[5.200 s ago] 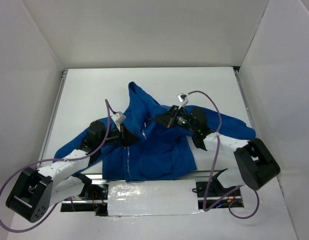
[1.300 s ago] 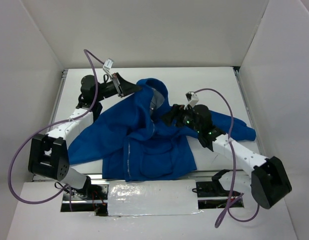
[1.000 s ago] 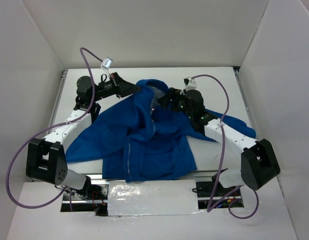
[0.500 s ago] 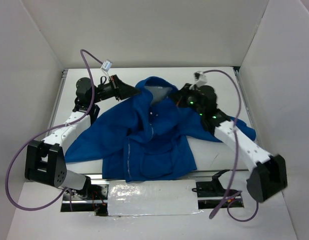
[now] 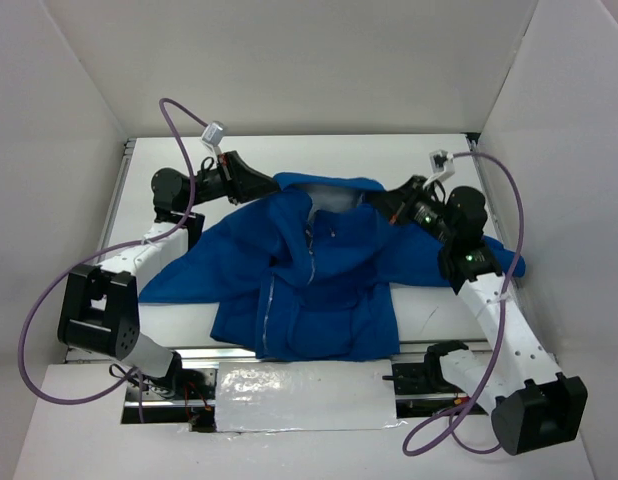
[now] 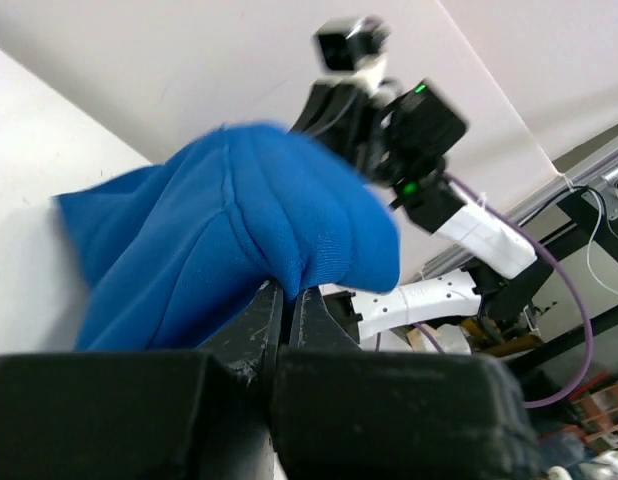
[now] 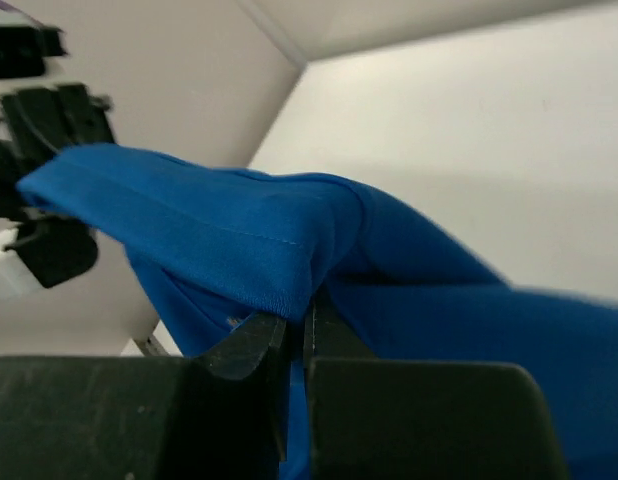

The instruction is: Zip up the jacket

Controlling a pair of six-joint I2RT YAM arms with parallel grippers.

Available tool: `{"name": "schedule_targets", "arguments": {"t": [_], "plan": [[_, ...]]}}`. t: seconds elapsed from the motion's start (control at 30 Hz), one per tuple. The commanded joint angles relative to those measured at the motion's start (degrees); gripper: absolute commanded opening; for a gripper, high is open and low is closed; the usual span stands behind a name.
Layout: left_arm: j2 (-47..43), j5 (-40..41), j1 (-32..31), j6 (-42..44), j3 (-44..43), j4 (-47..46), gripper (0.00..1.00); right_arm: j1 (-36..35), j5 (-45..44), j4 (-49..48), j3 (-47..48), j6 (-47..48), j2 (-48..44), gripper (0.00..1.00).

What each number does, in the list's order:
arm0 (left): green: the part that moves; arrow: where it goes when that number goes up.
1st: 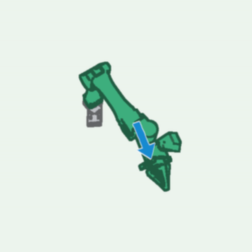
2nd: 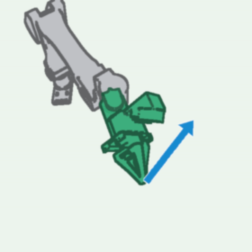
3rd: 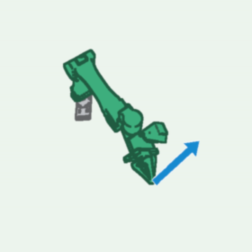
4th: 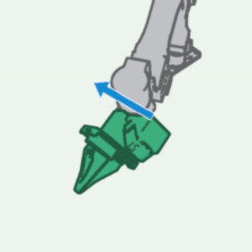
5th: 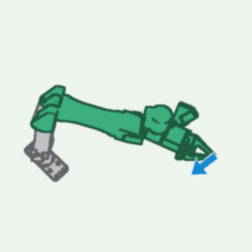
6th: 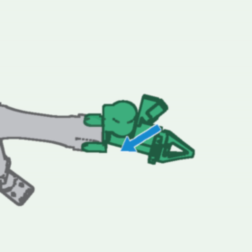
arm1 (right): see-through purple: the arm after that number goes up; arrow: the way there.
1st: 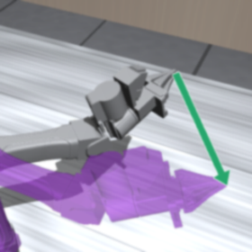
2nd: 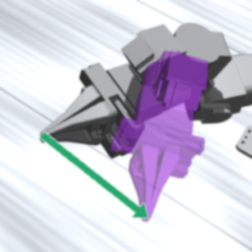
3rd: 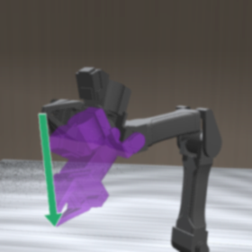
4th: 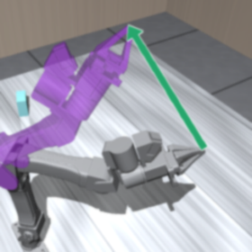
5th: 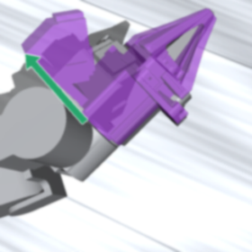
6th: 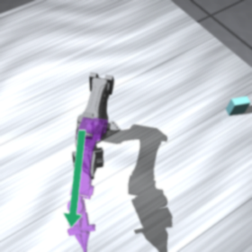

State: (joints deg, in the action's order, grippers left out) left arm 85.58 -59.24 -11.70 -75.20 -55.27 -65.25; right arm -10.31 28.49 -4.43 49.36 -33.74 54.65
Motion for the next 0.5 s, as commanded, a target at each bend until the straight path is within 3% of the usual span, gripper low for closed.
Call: {"name": "schedule_targets", "arguments": {"t": [0.0,0.07,0.13,0.2,0.23,0.3,0.37,0.4,0.47], "plan": [[0.5,0.3,0.4,-3.5,-0.3,-8.2,0.0,3.0,0.6,-0.2,-8.2,-2.9,-3.9,0.0],[0.3,1.5,0.5,-1.0,-0.6,-3.2,0.0,3.5,-8.1,3.0,-11.7,-4.4,-4.5,0.0],[-0.6,4.1,0.5,5.3,-2.1,9.0,0.0,4.9,-12.8,4.0,-13.3,-6.0,-3.6,0.0],[-1.3,7.1,0.4,13.2,-4.0,18.8,0.0,6.5,-14.6,5.2,-14.2,-6.8,-0.7,0.0],[-1.5,9.9,0.3,15.8,-4.8,28.4,0.0,7.0,-14.8,5.2,-14.1,-7.0,0.7,0.0],[-1.5,11.3,0.2,19.1,-6.5,33.9,0.0,7.8,-12.5,4.6,-12.1,-6.7,5.8,0.06],[-0.7,9.3,0.0,18.5,-6.8,33.5,0.0,8.2,-7.9,4.6,-8.3,-6.0,10.5,0.28],[-0.4,8.7,-0.2,17.3,-6.7,32.7,0.0,8.1,-6.0,2.3,-7.7,-5.7,11.3,0.44],[0.5,6.8,-0.3,17.6,-7.7,34.3,0.0,7.9,-0.8,-1.8,-6.6,-4.3,11.2,0.53]]}}
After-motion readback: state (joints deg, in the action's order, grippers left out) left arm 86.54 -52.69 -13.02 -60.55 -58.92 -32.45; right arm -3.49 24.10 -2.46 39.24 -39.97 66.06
